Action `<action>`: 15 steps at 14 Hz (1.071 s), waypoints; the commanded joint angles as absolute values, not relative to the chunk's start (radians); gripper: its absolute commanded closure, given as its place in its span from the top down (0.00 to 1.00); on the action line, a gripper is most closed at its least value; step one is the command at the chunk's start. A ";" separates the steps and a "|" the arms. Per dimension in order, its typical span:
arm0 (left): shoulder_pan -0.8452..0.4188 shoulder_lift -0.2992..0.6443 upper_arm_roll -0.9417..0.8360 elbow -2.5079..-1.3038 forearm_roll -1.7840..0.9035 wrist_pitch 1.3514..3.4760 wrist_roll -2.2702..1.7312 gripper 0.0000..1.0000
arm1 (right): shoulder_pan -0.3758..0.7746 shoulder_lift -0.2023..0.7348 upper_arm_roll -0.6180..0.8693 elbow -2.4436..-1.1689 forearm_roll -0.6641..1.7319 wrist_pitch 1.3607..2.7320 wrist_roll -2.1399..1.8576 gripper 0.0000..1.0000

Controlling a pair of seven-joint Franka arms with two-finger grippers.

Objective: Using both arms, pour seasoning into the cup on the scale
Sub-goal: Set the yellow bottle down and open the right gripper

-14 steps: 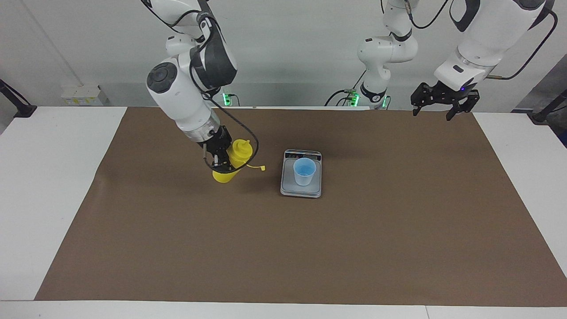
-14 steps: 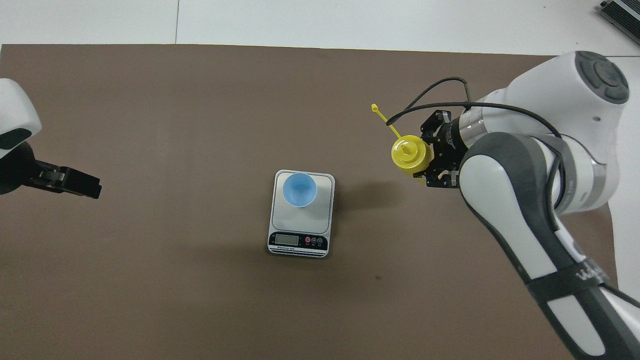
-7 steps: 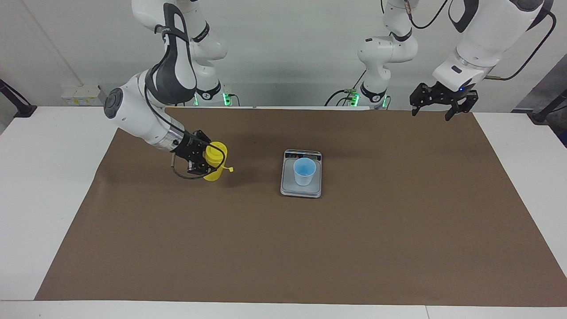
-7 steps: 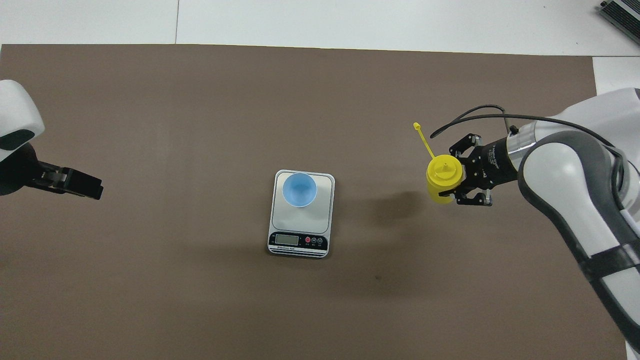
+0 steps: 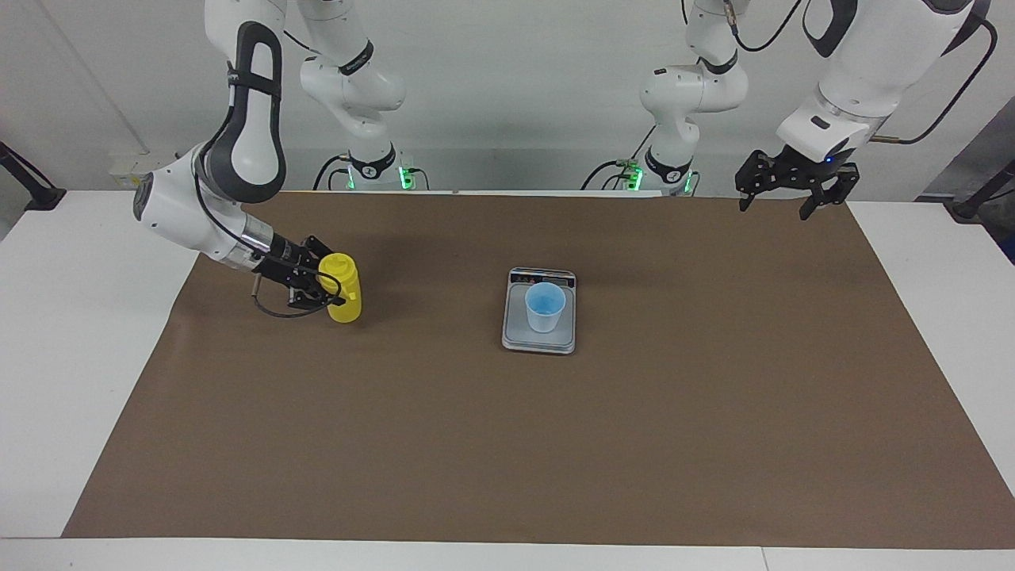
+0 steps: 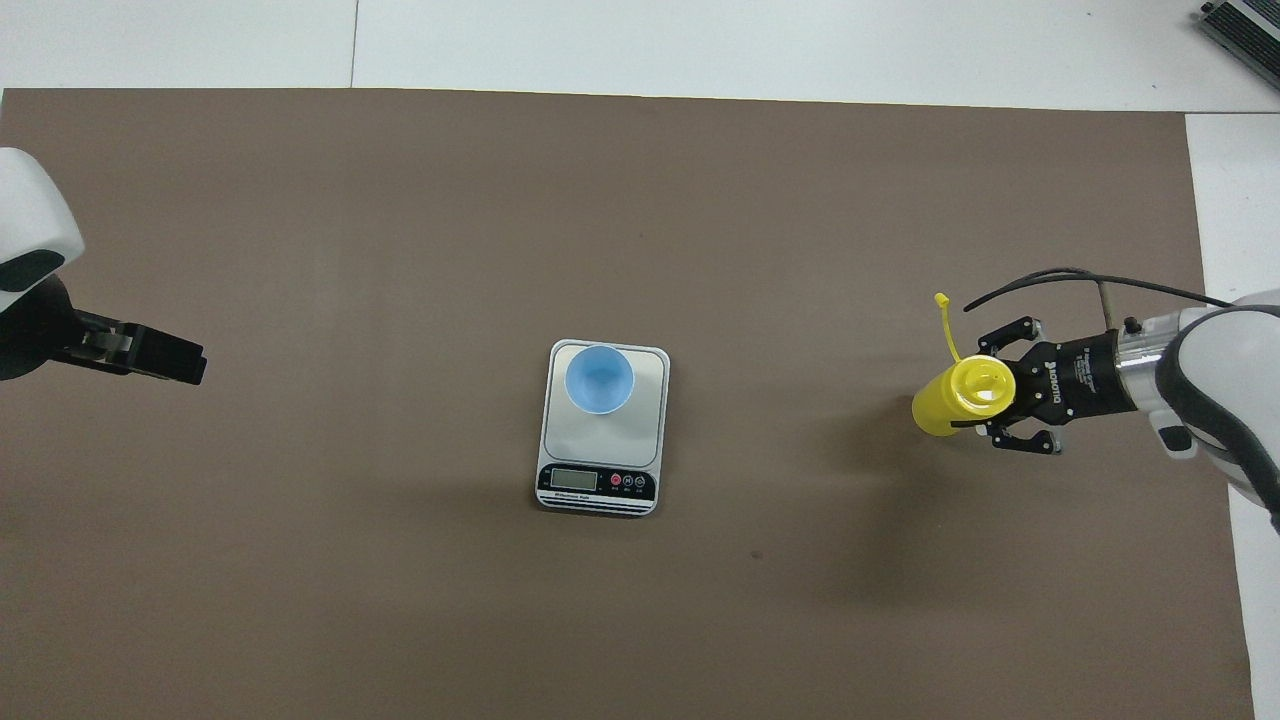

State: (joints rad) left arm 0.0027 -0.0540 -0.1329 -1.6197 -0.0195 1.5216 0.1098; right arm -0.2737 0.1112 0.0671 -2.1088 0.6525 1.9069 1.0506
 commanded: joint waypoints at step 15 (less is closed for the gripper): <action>-0.005 -0.083 -0.123 -1.652 -0.009 1.552 0.110 1.00 | -0.241 -0.021 0.087 -1.988 0.361 1.942 0.917 1.00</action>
State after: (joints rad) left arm 0.0028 -0.0541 -0.1319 -1.6240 -0.0195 1.5360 0.1098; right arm -0.2781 -0.0058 0.0782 -2.0243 0.4446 1.9331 0.9526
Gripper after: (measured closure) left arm 0.000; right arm 0.000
